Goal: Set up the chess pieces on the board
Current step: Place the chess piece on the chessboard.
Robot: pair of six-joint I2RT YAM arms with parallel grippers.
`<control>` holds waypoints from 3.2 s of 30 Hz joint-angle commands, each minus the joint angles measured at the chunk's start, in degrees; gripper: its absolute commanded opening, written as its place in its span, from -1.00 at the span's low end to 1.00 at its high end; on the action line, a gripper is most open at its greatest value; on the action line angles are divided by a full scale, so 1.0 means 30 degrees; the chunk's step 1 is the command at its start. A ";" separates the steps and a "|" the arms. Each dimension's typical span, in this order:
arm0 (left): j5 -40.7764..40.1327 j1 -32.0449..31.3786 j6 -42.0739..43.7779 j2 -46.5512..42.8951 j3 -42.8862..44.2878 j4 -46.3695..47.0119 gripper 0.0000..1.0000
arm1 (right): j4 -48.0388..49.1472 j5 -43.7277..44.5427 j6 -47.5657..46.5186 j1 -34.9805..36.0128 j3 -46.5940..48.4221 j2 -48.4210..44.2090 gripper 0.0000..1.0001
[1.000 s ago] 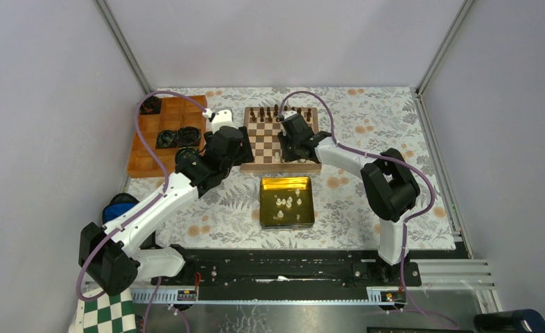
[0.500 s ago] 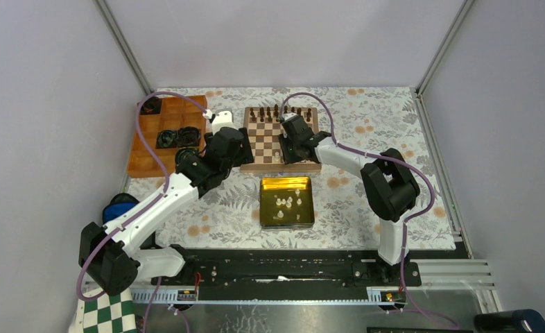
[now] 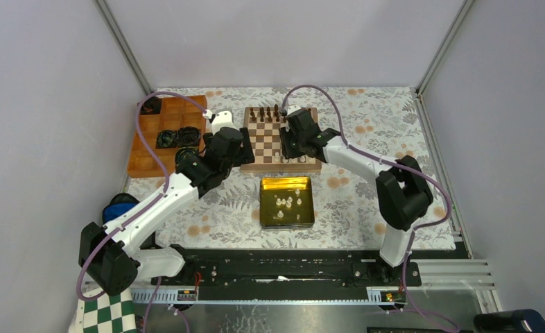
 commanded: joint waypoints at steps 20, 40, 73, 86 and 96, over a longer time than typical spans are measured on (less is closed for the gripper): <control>0.1715 -0.0733 0.0849 0.0325 -0.2220 0.1595 0.75 | -0.0646 -0.0141 -0.1139 0.1694 -0.7399 -0.9217 -0.05; 0.4534 -0.3521 0.4128 0.2072 -0.1273 0.1657 0.48 | -0.0667 0.5695 -0.0203 0.1887 -0.9224 -1.1035 -0.07; 0.6159 -0.6264 0.5798 0.6691 -0.0530 0.1284 -0.05 | 0.0431 0.5530 0.0538 -0.0164 -1.0249 -1.1154 -0.07; 0.5615 -0.6250 0.5749 0.8221 -0.0192 0.2539 -0.08 | 0.0488 0.5439 0.0276 -0.0240 -1.0278 -1.1037 -0.07; 0.4977 -0.6249 0.5662 0.8837 -0.0214 0.2869 -0.10 | 0.0580 0.5318 -0.0061 -0.0432 -1.0337 -1.1011 -0.06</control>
